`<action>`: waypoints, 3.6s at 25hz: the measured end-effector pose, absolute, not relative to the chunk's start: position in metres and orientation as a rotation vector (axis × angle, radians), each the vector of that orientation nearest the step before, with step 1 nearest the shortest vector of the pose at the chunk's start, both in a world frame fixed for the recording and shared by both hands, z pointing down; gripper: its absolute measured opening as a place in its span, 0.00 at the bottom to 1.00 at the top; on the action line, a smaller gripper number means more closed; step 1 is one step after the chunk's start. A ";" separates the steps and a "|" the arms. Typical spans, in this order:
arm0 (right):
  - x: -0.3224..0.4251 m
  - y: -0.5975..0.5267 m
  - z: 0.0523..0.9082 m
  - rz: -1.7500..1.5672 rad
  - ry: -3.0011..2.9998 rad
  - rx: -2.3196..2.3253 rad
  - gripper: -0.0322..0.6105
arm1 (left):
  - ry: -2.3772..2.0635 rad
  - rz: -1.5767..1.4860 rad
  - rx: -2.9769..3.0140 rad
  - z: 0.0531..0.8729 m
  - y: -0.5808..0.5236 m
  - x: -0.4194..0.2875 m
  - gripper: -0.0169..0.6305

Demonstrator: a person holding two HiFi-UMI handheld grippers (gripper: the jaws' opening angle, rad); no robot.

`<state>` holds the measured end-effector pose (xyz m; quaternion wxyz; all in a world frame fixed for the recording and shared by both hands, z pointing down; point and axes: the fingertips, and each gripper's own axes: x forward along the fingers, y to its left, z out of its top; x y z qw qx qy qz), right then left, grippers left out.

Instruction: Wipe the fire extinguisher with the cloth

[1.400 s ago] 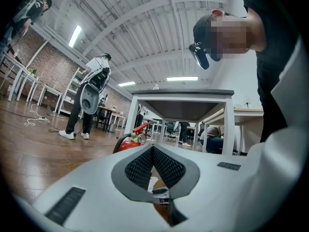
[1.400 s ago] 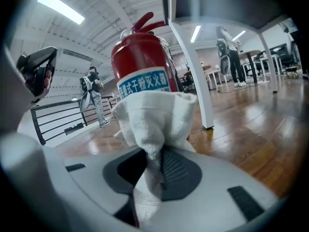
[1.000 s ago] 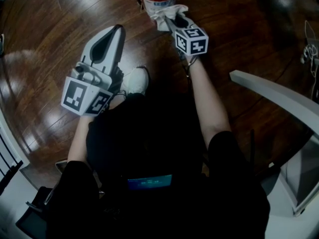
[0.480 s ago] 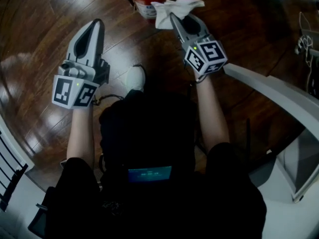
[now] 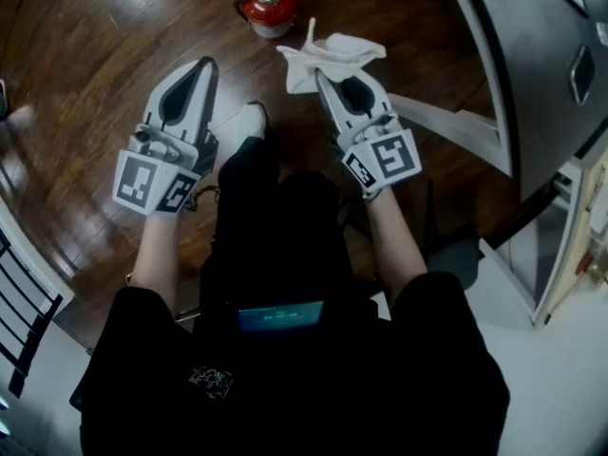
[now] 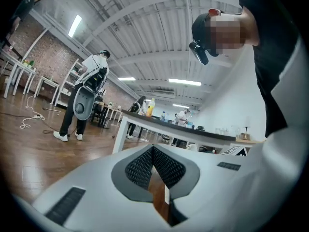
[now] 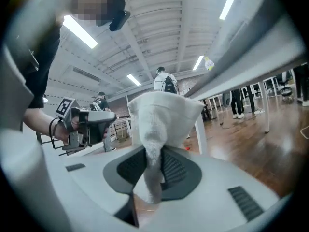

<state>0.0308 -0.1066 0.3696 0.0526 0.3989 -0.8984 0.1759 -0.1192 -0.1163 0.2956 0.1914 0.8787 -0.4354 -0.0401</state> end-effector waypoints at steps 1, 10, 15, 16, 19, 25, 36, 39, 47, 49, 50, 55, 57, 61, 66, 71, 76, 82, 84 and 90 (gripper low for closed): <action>0.033 -0.098 0.345 0.537 -2.725 1.223 0.20 | -1.212 -0.124 2.460 0.273 -0.110 -0.114 0.02; 0.062 -0.034 0.155 0.541 -2.685 1.259 0.20 | -1.172 -0.128 2.430 0.087 -0.046 -0.080 0.02; 0.075 -0.011 0.073 0.519 -2.709 1.290 0.20 | -1.165 -0.168 2.441 0.020 -0.014 -0.068 0.02; 0.076 -0.004 0.060 0.512 -2.717 1.292 0.20 | -1.155 -0.170 2.456 0.010 -0.007 -0.065 0.02; 0.077 0.016 0.028 0.495 -2.756 1.290 0.20 | -1.136 -0.163 2.512 -0.021 0.013 -0.052 0.02; 0.082 0.057 -0.001 0.515 -2.786 1.269 0.20 | -1.132 -0.166 2.568 -0.060 0.042 -0.033 0.02; 0.094 0.118 -0.025 0.498 -2.877 1.197 0.20 | -1.232 -0.182 2.568 -0.083 0.118 -0.018 0.02; 0.094 0.133 -0.030 0.491 -2.880 1.191 0.20 | -1.224 -0.187 2.565 -0.087 0.137 -0.016 0.02; 0.075 0.171 -0.051 0.463 -2.889 1.175 0.20 | -1.231 -0.252 2.604 -0.111 0.169 -0.034 0.02; 0.062 0.188 -0.057 0.456 -2.884 1.191 0.20 | -1.229 -0.245 2.626 -0.117 0.186 -0.047 0.02; 0.057 0.193 -0.058 0.462 -2.882 1.205 0.20 | -1.221 -0.234 2.636 -0.118 0.192 -0.052 0.02; 0.060 0.191 -0.063 0.528 -2.888 1.266 0.20 | -1.181 -0.200 2.652 -0.117 0.195 -0.050 0.02; 0.055 0.194 -0.071 0.532 -2.907 1.259 0.20 | -1.187 -0.211 2.654 -0.120 0.198 -0.053 0.02; 0.054 0.193 -0.086 0.490 -2.923 1.273 0.20 | -1.190 -0.240 2.653 -0.123 0.197 -0.055 0.02; 0.056 0.192 -0.098 0.482 -2.924 1.328 0.20 | -1.167 -0.254 2.663 -0.129 0.201 -0.055 0.02; 0.053 0.193 -0.098 0.479 -2.922 1.325 0.20 | -1.159 -0.263 2.668 -0.131 0.198 -0.051 0.02; 0.053 0.193 -0.097 0.472 -2.916 1.323 0.20 | -1.159 -0.268 2.673 -0.131 0.198 -0.051 0.02; 0.053 0.192 -0.098 0.459 -2.910 1.322 0.20 | -1.173 -0.272 2.672 -0.133 0.198 -0.054 0.02; 0.052 0.192 -0.099 0.454 -2.909 1.320 0.20 | -1.173 -0.274 2.672 -0.134 0.198 -0.054 0.02; 0.053 0.192 -0.099 0.451 -2.904 1.328 0.20 | -1.164 -0.279 2.676 -0.136 0.198 -0.052 0.02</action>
